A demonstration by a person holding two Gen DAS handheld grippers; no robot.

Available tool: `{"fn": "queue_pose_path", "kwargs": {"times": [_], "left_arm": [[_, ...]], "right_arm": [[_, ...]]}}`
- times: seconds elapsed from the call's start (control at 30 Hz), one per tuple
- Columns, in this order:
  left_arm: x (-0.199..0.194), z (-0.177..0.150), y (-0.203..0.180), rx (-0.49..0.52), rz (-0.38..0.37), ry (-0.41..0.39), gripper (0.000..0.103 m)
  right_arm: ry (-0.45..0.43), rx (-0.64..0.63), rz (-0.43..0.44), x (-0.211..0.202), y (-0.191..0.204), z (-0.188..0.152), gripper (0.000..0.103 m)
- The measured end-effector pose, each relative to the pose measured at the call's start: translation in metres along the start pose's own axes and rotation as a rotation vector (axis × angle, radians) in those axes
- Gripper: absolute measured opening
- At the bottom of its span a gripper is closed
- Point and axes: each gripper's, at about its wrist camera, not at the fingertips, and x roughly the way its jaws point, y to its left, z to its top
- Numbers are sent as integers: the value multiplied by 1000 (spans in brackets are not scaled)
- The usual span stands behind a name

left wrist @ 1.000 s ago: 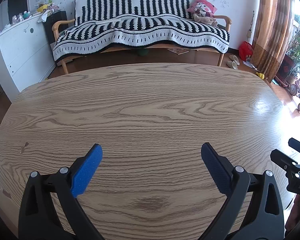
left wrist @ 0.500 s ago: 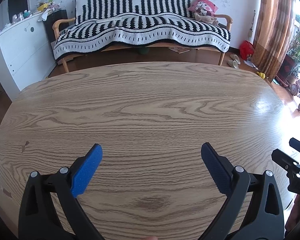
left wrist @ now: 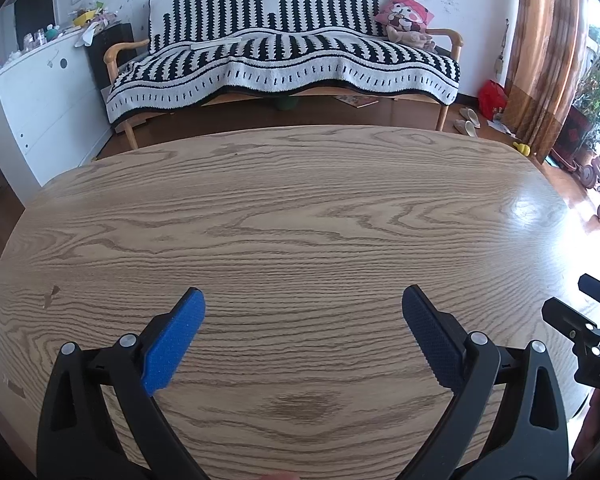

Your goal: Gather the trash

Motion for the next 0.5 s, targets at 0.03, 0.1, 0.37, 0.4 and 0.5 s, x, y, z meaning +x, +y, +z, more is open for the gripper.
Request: {"fn": "queue_pose_path", "kwargs": {"times": [0.03,0.1,0.37,0.4,0.5], "left_arm": [[-1,0,0,1,-3,-2,96],[-2,0,1,-2,-9,-5,96],[1,3,-1,4,3,2,96],[1,3,-2,7,0,4,96],[1,4,-3,13,-5,4,96]], "right_arm": [[0,0,0,0,0,0,96],[0,-1,0,0,0,0,96],[0,0,0,0,0,0,96],[0,0,0,0,0,0,96],[0,0,0,0,-1,0,96]]}}
